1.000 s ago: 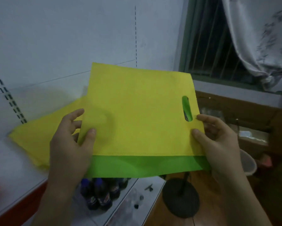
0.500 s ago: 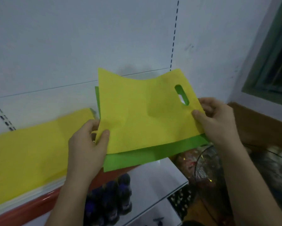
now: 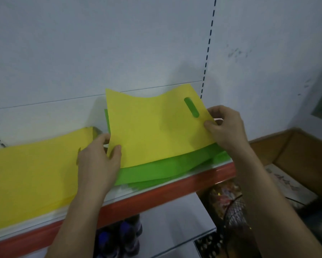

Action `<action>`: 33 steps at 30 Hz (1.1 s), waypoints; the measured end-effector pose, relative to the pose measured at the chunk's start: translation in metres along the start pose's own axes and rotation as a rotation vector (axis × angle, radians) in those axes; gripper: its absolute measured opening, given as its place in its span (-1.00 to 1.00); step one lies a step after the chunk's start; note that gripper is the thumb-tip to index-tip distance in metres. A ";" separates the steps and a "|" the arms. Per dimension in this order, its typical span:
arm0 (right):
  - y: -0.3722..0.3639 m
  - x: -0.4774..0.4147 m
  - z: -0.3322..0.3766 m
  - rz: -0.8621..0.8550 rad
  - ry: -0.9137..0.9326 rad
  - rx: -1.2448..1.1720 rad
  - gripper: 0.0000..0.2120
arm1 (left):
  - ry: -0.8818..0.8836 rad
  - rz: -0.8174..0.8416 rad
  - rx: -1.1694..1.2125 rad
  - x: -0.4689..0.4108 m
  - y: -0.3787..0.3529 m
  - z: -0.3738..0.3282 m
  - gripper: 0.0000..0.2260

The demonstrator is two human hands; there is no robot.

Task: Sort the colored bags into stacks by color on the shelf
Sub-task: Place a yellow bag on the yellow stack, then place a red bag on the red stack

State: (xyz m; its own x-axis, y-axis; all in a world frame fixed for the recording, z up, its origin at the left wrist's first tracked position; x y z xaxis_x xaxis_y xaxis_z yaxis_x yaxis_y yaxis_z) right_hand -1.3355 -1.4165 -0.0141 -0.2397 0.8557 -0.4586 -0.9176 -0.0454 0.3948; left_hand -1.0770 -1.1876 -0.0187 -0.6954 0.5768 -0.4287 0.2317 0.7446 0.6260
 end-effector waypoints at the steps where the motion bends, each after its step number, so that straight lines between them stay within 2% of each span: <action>1: -0.003 -0.004 -0.002 0.007 -0.003 0.001 -0.73 | 0.013 0.007 -0.009 -0.002 -0.004 0.001 -0.77; 6: -0.010 -0.012 -0.008 0.013 -0.018 0.042 -0.79 | 0.064 0.082 -0.129 -0.009 -0.024 0.011 -0.68; 10: -0.006 -0.006 -0.002 -0.022 0.038 0.112 -0.83 | 0.046 0.004 -0.181 -0.011 -0.021 0.015 -0.74; 15: -0.020 0.009 0.023 -0.023 0.076 0.001 -0.82 | -0.002 -0.099 -0.134 -0.011 0.023 0.023 -0.84; 18: -0.049 0.022 0.049 0.033 0.115 -0.102 -0.77 | 0.067 -0.146 -0.098 -0.006 0.064 0.052 -0.86; 21: -0.093 0.040 0.082 0.145 0.162 -0.166 -0.69 | 0.178 -0.206 -0.060 -0.003 0.104 0.098 -0.79; 24: -0.144 0.063 0.115 0.233 0.220 -0.159 -0.75 | 0.240 -0.276 -0.052 0.003 0.146 0.142 -0.70; 29: -0.211 0.100 0.155 0.280 0.246 -0.114 -0.84 | 0.253 -0.325 -0.094 0.011 0.202 0.197 -0.88; 33: -0.245 0.131 0.176 0.327 0.247 -0.021 -0.81 | 0.261 -0.286 -0.157 0.014 0.222 0.232 -0.89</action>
State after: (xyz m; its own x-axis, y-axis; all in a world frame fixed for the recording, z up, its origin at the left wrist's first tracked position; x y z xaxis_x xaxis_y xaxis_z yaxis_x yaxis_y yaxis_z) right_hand -1.0865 -1.2029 -0.0310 -0.5866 0.6447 -0.4901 -0.7859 -0.3072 0.5366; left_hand -0.8778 -0.9360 -0.0366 -0.8704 0.2342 -0.4330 -0.0888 0.7904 0.6061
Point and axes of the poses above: each hand's wrist, its own x-axis away from the middle knuckle, its own y-axis out of the back of the hand, z = x × y, the point moved 7 cm from there along -x, towards the middle knuckle, and after that the axes turned 5 degrees about y, right-handed, at the moved point
